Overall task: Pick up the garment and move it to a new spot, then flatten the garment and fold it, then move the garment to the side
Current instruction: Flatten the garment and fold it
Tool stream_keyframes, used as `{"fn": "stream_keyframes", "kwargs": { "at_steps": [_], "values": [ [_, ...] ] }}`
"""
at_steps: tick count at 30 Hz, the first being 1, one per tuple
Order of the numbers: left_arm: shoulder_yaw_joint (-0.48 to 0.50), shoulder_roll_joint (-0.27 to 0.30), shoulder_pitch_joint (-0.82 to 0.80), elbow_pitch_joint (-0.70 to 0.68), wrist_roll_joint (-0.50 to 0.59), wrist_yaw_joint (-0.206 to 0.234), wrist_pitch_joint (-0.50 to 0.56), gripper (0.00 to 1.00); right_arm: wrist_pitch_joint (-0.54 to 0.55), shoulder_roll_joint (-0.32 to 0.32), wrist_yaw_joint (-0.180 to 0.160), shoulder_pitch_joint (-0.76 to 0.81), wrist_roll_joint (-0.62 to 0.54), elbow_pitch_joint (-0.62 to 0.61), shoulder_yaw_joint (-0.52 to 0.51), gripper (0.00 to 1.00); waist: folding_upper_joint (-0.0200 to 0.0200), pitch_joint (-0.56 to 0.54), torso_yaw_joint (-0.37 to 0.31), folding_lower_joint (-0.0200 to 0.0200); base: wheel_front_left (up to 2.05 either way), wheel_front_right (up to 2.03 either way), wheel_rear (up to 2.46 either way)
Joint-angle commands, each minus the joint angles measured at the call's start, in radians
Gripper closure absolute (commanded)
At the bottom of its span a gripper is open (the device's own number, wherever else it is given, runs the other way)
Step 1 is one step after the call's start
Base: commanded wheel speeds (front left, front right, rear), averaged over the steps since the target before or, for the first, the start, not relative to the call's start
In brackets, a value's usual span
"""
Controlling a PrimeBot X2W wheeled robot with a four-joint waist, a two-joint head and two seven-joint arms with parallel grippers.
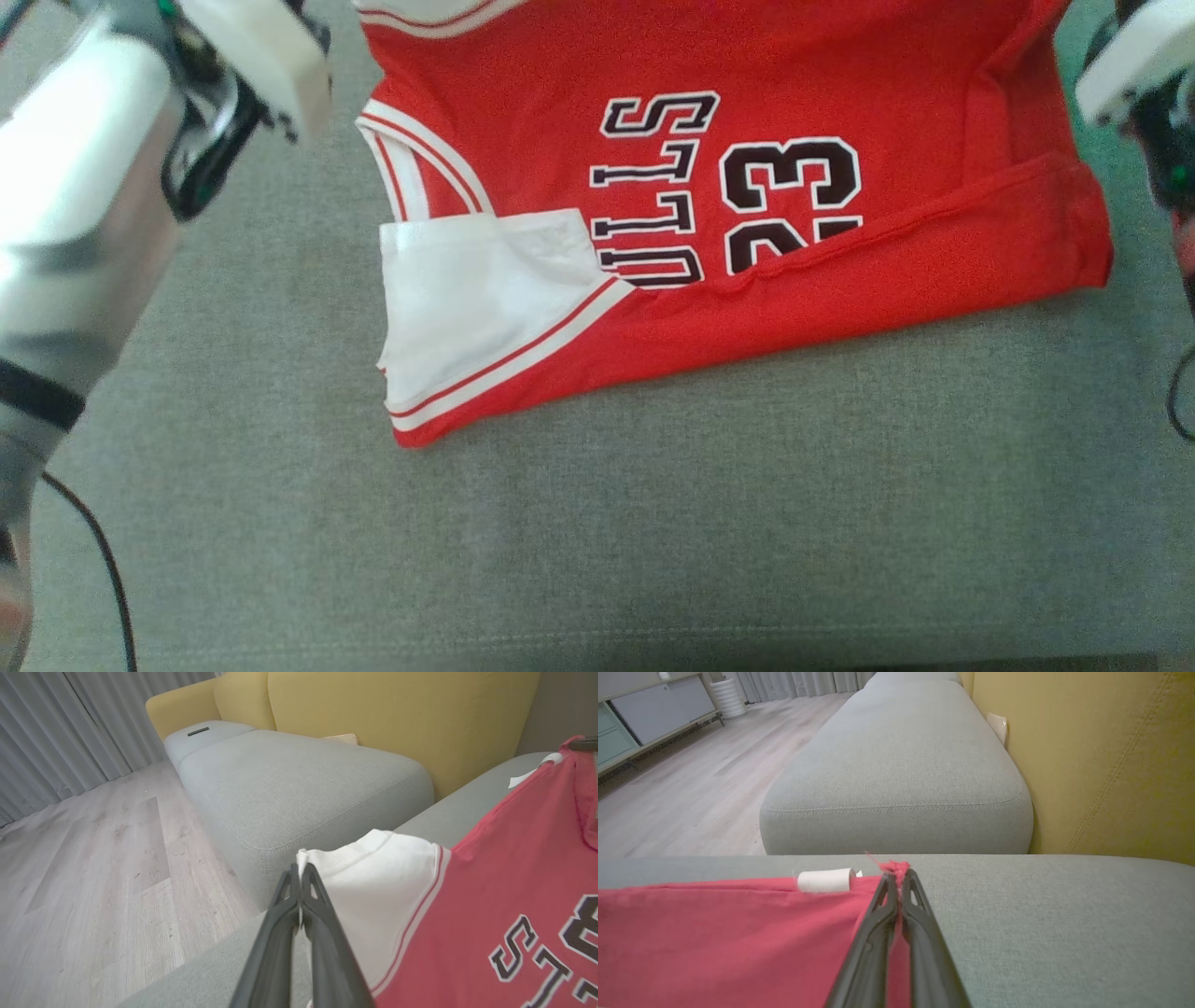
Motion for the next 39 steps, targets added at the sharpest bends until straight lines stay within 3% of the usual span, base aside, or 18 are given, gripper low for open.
{"fn": "stream_keyframes", "kwargs": {
  "at_steps": [1, 9, 17, 25, 33, 39],
  "values": [
    [0.044, 0.047, -0.044, -0.022, -0.001, -0.003, -0.005, 1.0, 0.003, -0.013, -0.001, 0.016, 0.012, -0.034, 0.012, 1.0, -0.0001, -0.016, 0.007, 0.0, 0.0, 0.0, 0.0],
    [-0.009, 0.135, 0.088, -0.162, -0.06, -0.031, 0.049, 1.0, 0.088, -0.132, -0.001, 0.143, 0.161, -0.13, 0.137, 1.0, -0.0001, -0.089, 0.027, 0.0, 0.0, 0.0, 0.0],
    [-0.083, 0.283, 0.214, -0.429, -0.181, -0.037, 0.211, 1.0, 0.206, -0.257, -0.001, 0.258, 0.275, -0.218, 0.237, 1.0, -0.0001, -0.147, 0.047, 0.0, 0.0, 0.0, 0.0],
    [-0.154, 0.413, 0.287, -0.635, -0.332, -0.038, 0.379, 1.0, 0.35, -0.326, -0.001, 0.324, 0.364, -0.283, 0.297, 1.0, -0.0001, -0.182, 0.047, 0.0, 0.0, 0.0, 0.0],
    [-0.191, 0.439, 0.301, -0.673, -0.368, -0.039, 0.447, 1.0, 0.51, -0.362, -0.001, 0.356, 0.419, -0.341, 0.334, 1.0, -0.0001, -0.18, 0.029, 0.0, 0.0, 0.0, 0.0],
    [-0.208, 0.428, 0.307, -0.666, -0.361, -0.039, 0.481, 1.0, 0.547, -0.37, -0.001, 0.36, 0.423, -0.376, 0.336, 1.0, -0.0001, -0.169, 0.016, 0.0, 0.0, 0.0, 0.0]
  ]
}}
